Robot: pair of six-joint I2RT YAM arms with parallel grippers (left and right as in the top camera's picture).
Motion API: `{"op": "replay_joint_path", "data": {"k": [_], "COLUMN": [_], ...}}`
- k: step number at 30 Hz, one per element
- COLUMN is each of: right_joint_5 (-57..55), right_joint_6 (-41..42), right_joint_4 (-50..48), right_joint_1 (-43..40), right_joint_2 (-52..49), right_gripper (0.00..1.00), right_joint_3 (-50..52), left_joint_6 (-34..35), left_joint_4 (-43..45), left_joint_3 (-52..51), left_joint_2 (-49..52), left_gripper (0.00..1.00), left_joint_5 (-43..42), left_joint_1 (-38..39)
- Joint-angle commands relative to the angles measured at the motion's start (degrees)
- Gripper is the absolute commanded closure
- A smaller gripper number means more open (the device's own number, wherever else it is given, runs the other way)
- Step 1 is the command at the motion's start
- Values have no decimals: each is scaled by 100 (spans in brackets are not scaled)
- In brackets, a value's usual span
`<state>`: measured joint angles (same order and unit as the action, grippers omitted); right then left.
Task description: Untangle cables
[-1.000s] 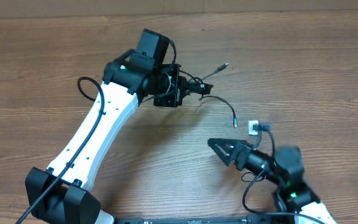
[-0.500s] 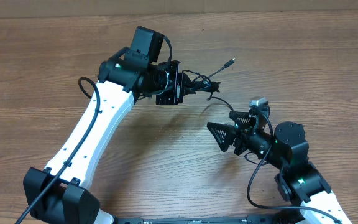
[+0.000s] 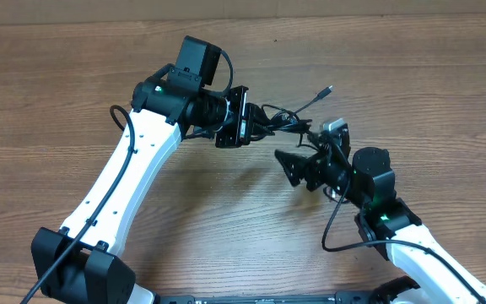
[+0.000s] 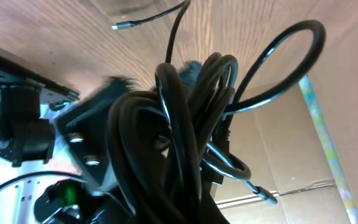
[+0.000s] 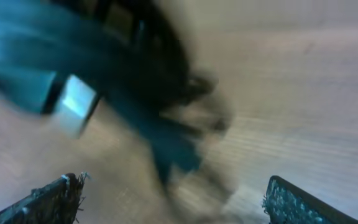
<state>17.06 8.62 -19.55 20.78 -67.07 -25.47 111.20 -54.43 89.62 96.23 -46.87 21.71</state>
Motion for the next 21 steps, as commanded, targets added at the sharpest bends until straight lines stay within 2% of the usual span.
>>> {"op": "replay_joint_path", "data": {"k": [1, 3, 5, 8, 11, 16, 21], "right_joint_5": [-870, -931, -745, 90, 909, 2065, 3536], "right_joint_6": [-190, -339, -337, -332, -269, -155, 227], "right_joint_4": [-192, -205, -201, -179, -184, -20, 350], "right_joint_1": [22, 22, 22, 22, 22, 22, 22], "right_joint_2": [-66, -70, -70, -76, -90, -90, -90], "right_gripper": [8, 14, 36, 77, 94, 96, 96], "right_joint_3": [-74, -74, -74, -74, -74, -74, -74], "left_joint_6": [-68, -68, -39, 26, 26, 225, 415], "left_joint_4": [-35, -48, -31, 87, 133, 138, 435], "left_joint_3": [81, 81, 81, 81, 81, 81, 81], "left_joint_2": [-109, -109, -109, -109, -109, -109, -109], "left_gripper": [96, 96, 96, 96, 96, 96, 95], "left_joint_5": [-275, -278, -286, -424, -608, -584, 116], "left_joint_1": [-92, -109, -111, -111, -111, -133, -380]}}
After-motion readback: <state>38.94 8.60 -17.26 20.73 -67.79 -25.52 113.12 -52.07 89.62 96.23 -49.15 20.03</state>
